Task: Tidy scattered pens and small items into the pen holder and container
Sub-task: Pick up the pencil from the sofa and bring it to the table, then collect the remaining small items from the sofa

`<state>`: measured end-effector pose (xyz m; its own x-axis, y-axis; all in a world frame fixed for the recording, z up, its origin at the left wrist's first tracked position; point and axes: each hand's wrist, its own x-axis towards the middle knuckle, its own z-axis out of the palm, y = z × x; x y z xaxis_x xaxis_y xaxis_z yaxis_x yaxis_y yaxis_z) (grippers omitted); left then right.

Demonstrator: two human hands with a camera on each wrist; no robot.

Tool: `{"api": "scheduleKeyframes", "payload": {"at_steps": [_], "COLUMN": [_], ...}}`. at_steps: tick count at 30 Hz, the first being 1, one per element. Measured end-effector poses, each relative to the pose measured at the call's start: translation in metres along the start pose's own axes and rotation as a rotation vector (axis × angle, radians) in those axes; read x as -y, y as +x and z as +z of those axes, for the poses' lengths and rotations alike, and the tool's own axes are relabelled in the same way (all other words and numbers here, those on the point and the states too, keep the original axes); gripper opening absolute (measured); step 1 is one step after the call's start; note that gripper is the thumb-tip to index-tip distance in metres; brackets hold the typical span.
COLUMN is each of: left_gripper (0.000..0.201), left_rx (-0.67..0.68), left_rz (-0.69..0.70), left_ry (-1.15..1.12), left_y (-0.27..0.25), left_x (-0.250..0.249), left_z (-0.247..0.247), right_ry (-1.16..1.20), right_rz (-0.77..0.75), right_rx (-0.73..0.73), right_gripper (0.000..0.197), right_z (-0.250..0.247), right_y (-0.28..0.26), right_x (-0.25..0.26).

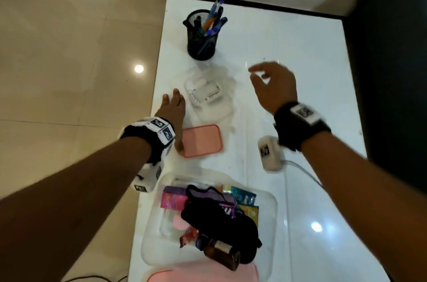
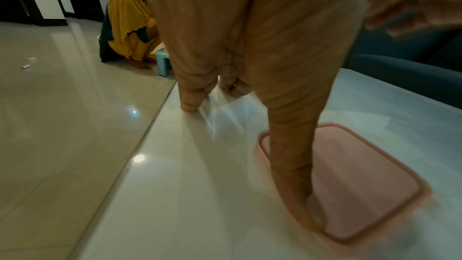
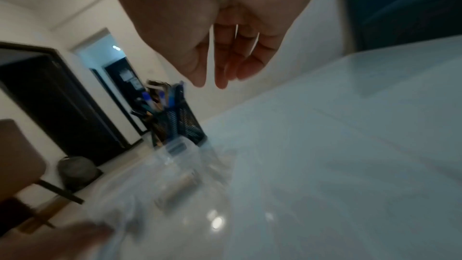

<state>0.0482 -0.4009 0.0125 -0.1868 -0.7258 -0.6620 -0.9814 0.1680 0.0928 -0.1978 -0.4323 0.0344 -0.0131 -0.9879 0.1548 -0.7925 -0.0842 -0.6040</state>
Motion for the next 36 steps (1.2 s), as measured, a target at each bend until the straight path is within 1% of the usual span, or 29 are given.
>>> {"api": "scheduleKeyframes", "payload": {"at_steps": [1, 4, 5, 6, 8, 10, 11, 13, 15, 17, 18, 20, 22, 23, 25, 27, 29, 31, 33, 36], "left_gripper": [0.13, 0.15, 0.153, 0.152, 0.14, 0.122, 0.111, 0.081, 0.049, 0.021, 0.017, 0.016, 0.009, 0.008, 0.012, 0.024, 0.032, 0.037, 0.032, 0.024], "left_rx": [0.017, 0.04, 0.034, 0.028, 0.048, 0.051, 0.021, -0.123, -0.232, -0.227, -0.223, -0.237, -0.25, -0.218, -0.057, 0.098, 0.195, 0.257, 0.303, 0.367], "left_rz": [-0.01, -0.052, -0.051, -0.05, -0.075, -0.107, -0.106, -0.047, 0.031, 0.048, 0.062, 0.15, 0.299, 0.385, 0.554, 0.688, 0.8, 0.898, 0.955, 1.083], "left_ry": [0.025, -0.038, -0.062, -0.081, -0.113, -0.138, -0.12, -0.097, -0.106, -0.074, -0.065, -0.081, -0.113, -0.122, -0.099, -0.045, 0.029, 0.094, 0.14, 0.185], "left_y": [-0.002, 0.002, 0.002, 0.001, -0.003, -0.011, -0.016, -0.03, -0.048, -0.071, -0.082, -0.105, -0.134, -0.147, -0.176, -0.209, -0.246, -0.287, -0.326, -0.393], "left_x": [-0.002, 0.002, 0.002, 0.0, -0.002, -0.018, -0.031, -0.061, -0.11, -0.173, -0.205, -0.28, -0.354, -0.388, -0.464, -0.538, -0.616, -0.688, -0.749, -0.852], "left_z": [0.0, -0.001, -0.004, -0.004, -0.01, -0.017, -0.021, -0.024, -0.018, -0.006, 0.003, 0.029, 0.061, 0.079, 0.126, 0.175, 0.226, 0.276, 0.314, 0.379], "right_ry": [-0.039, -0.219, -0.27, -0.299, -0.299, -0.299, -0.3, -0.275, -0.205, -0.121, -0.071, 0.029, 0.113, 0.166, 0.262, 0.302, 0.272, 0.224, 0.188, 0.085], "right_rz": [0.065, 0.238, 0.244, 0.227, 0.228, 0.272, 0.302, 0.378, 0.433, 0.504, 0.532, 0.587, 0.652, 0.703, 0.828, 0.917, 1.013, 1.097, 1.173, 1.356], "right_rx": [0.074, 0.413, 0.486, 0.513, 0.529, 0.549, 0.571, 0.602, 0.551, 0.513, 0.495, 0.444, 0.39, 0.353, 0.251, 0.148, 0.082, 0.002, -0.127, -0.336], "right_gripper": [0.022, 0.046, 0.053, 0.058, 0.065, 0.064, 0.064, 0.065, 0.058, 0.046, 0.04, 0.034, 0.031, 0.029, 0.026, 0.024, 0.026, 0.028, 0.028, 0.027], "right_z": [-0.005, -0.027, -0.037, -0.05, -0.069, -0.094, -0.107, -0.123, -0.141, -0.158, -0.166, -0.189, -0.214, -0.226, -0.261, -0.3, -0.342, -0.383, -0.419, -0.476], "right_y": [-0.034, -0.13, -0.164, -0.198, -0.256, -0.308, -0.334, -0.376, -0.414, -0.449, -0.466, -0.501, -0.535, -0.553, -0.601, -0.656, -0.717, -0.785, -0.848, -0.962], "right_x": [-0.023, -0.082, -0.095, -0.106, -0.118, -0.126, -0.128, -0.135, -0.147, -0.156, -0.161, -0.173, -0.188, -0.196, -0.216, -0.239, -0.261, -0.28, -0.294, -0.309]}}
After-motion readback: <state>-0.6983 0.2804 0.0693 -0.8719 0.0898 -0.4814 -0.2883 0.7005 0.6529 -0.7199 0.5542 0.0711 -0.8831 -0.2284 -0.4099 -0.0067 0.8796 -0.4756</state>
